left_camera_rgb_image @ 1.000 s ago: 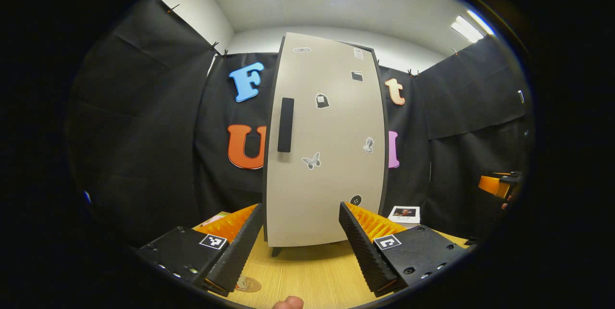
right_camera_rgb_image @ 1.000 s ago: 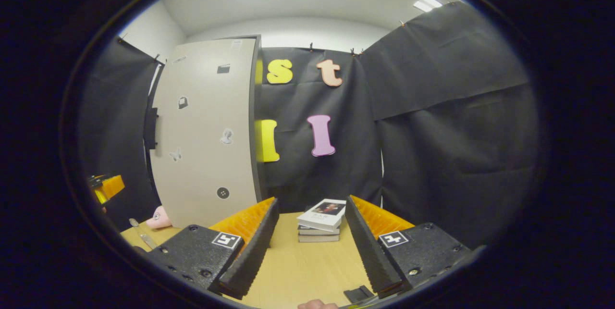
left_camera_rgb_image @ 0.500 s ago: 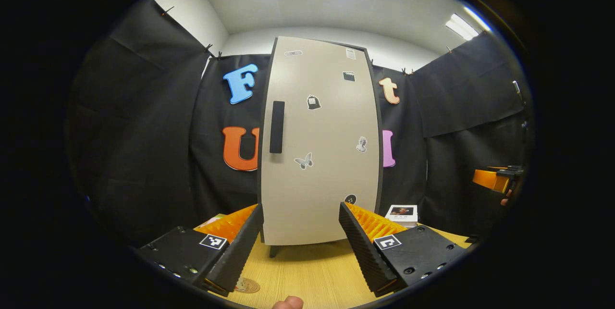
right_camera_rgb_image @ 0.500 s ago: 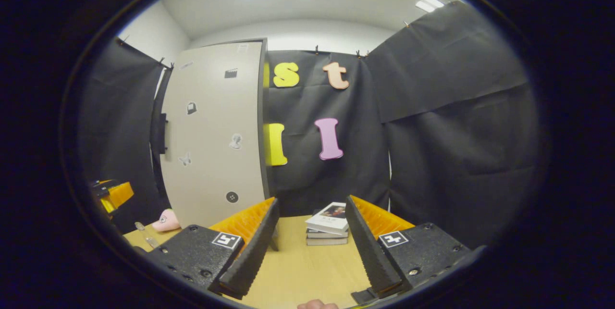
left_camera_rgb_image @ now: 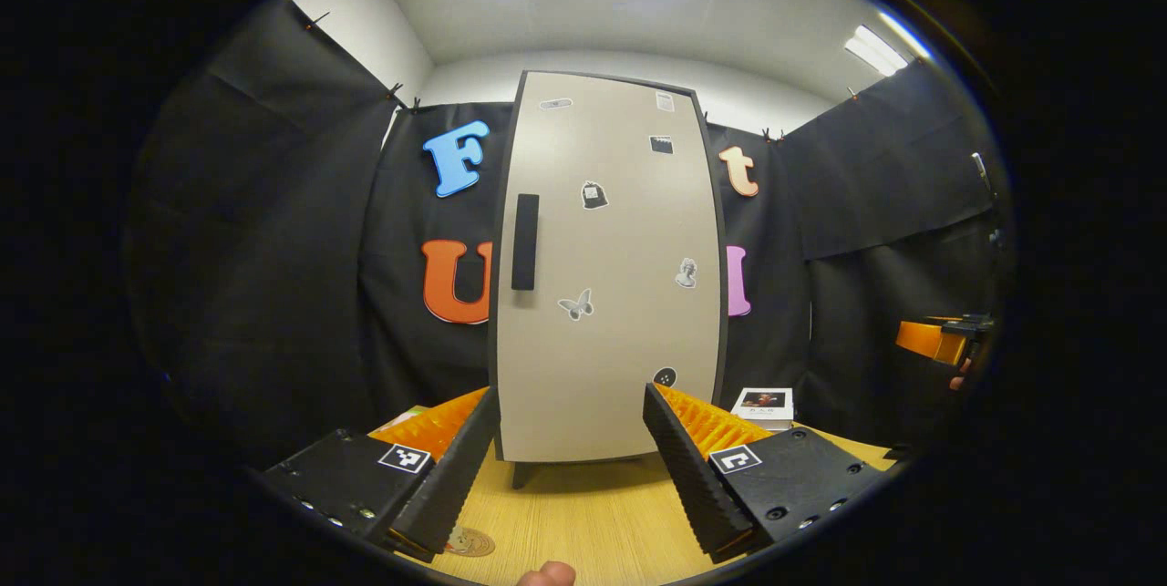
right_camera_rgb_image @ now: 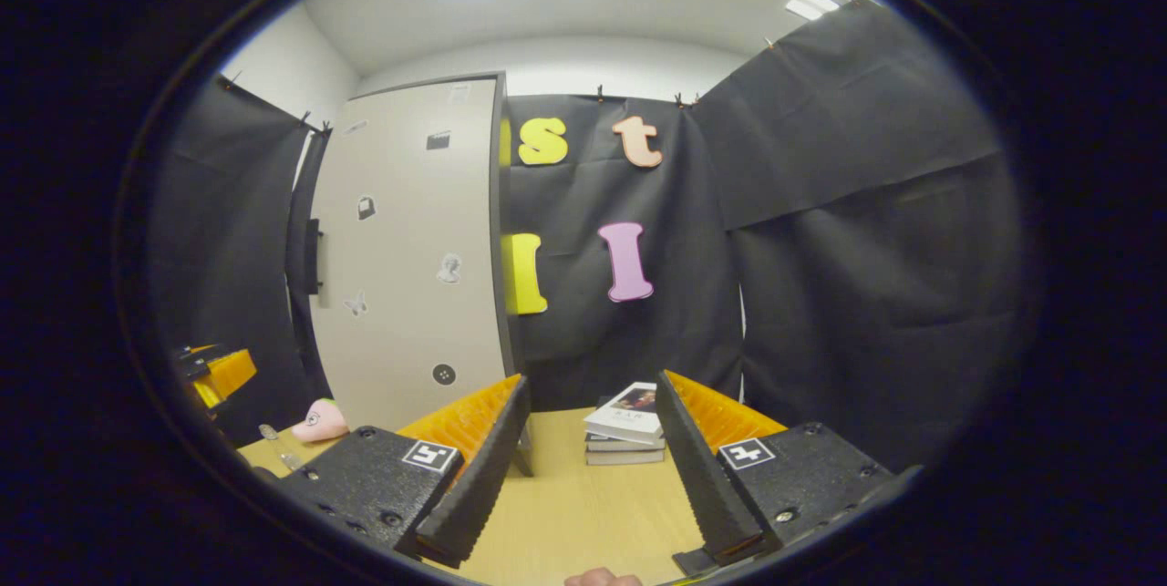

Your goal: Open the cabinet door with the right hand, grasp the bottle in the cabinet with the left hand and place it on the coaster, then close the cabinet door with the right hand.

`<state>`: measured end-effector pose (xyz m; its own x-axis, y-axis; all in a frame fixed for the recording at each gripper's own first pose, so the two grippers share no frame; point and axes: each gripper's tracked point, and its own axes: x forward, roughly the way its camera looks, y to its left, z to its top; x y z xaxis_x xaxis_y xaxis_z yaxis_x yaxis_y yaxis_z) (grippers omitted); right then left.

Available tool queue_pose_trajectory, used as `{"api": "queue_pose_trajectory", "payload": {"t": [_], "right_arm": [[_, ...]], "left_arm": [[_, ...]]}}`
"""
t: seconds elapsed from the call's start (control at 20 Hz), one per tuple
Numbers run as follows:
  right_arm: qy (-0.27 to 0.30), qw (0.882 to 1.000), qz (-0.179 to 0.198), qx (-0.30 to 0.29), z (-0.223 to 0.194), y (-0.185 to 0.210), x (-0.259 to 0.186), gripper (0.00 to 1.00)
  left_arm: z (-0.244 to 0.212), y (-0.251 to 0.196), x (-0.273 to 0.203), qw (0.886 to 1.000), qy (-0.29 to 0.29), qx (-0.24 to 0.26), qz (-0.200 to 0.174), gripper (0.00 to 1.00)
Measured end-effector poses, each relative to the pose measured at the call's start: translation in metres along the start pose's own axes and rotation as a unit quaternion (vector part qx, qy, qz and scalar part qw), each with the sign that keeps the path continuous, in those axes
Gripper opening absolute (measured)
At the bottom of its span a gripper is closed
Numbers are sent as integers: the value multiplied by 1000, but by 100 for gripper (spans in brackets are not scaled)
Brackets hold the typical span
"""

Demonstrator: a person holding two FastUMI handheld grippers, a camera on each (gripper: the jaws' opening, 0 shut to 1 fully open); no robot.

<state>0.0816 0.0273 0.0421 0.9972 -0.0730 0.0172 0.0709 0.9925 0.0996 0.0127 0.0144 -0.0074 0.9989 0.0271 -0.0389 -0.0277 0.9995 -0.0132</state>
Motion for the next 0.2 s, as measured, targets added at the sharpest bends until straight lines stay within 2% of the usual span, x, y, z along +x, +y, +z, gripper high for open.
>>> {"api": "queue_pose_trajectory", "payload": {"t": [0.2], "right_arm": [[1, 1000, 3, -1, 2, 6, 3, 90]], "left_arm": [[0, 0, 1, 1000, -1, -1, -1, 95]]}}
